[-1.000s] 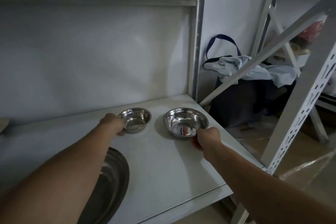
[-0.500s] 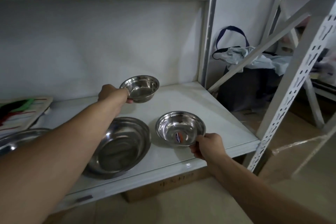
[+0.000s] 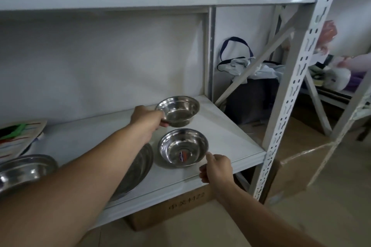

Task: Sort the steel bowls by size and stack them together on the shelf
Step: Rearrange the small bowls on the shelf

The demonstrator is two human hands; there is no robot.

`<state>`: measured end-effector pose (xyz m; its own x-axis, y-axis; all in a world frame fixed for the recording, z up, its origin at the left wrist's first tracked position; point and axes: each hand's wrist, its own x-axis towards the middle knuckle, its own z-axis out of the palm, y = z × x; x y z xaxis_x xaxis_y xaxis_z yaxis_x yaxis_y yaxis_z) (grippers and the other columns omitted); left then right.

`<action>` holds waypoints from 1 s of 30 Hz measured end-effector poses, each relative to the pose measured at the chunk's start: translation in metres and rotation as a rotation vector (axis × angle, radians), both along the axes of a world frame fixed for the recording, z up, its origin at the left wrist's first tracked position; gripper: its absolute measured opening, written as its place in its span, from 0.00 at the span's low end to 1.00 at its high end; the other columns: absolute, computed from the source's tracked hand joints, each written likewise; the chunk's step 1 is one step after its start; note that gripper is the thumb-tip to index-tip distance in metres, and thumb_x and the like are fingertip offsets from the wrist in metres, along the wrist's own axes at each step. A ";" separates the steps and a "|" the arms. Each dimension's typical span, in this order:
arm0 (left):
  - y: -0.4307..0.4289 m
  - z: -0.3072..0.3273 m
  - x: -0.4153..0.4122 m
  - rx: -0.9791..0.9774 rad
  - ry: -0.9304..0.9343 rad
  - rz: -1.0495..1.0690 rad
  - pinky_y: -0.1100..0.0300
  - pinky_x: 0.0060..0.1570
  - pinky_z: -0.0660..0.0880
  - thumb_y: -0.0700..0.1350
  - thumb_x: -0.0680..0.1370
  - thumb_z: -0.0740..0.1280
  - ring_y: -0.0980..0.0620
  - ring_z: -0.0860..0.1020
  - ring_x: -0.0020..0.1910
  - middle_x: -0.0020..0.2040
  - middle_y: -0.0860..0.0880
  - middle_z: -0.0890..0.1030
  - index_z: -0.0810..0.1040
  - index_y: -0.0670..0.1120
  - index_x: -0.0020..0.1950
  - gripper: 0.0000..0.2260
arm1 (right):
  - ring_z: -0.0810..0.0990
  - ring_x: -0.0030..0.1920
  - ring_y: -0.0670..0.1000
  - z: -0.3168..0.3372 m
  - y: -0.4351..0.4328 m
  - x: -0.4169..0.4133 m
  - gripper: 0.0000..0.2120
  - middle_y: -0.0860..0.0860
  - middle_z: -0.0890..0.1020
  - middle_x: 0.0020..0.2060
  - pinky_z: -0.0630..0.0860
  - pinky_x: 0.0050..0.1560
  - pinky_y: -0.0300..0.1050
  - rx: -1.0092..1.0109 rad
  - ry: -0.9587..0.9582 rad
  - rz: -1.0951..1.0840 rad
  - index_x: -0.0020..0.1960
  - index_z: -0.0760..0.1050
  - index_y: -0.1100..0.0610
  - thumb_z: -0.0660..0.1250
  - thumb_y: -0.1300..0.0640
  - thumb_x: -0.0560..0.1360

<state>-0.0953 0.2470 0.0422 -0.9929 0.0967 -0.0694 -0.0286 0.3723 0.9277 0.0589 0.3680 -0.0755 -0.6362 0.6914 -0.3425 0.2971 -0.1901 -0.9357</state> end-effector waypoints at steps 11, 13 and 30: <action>0.169 -0.074 0.049 -0.219 -0.074 -0.172 0.68 0.16 0.66 0.37 0.75 0.67 0.52 0.79 0.21 0.34 0.43 0.87 0.82 0.38 0.48 0.05 | 0.79 0.28 0.49 -0.020 0.050 0.041 0.17 0.57 0.85 0.38 0.76 0.30 0.41 -0.071 0.102 -0.048 0.69 0.75 0.59 0.61 0.60 0.81; 0.174 -0.084 0.049 -0.265 -0.076 -0.152 0.65 0.21 0.70 0.37 0.75 0.68 0.48 0.84 0.28 0.31 0.44 0.86 0.81 0.40 0.47 0.03 | 0.79 0.27 0.48 -0.023 0.058 0.043 0.17 0.57 0.84 0.38 0.76 0.30 0.41 -0.080 0.115 -0.047 0.69 0.75 0.60 0.61 0.61 0.81; 0.120 -0.008 0.062 -0.240 -0.176 -0.353 0.63 0.23 0.60 0.36 0.78 0.62 0.50 0.69 0.20 0.41 0.37 0.89 0.77 0.35 0.44 0.07 | 0.79 0.25 0.46 -0.007 0.056 0.057 0.16 0.56 0.84 0.37 0.77 0.28 0.39 -0.024 0.101 -0.017 0.67 0.76 0.60 0.61 0.63 0.80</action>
<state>-0.0334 0.3668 0.0343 -0.8730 0.3877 -0.2960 -0.0110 0.5911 0.8065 0.1155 0.4239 -0.0824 -0.6565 0.6950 -0.2933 0.1976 -0.2169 -0.9560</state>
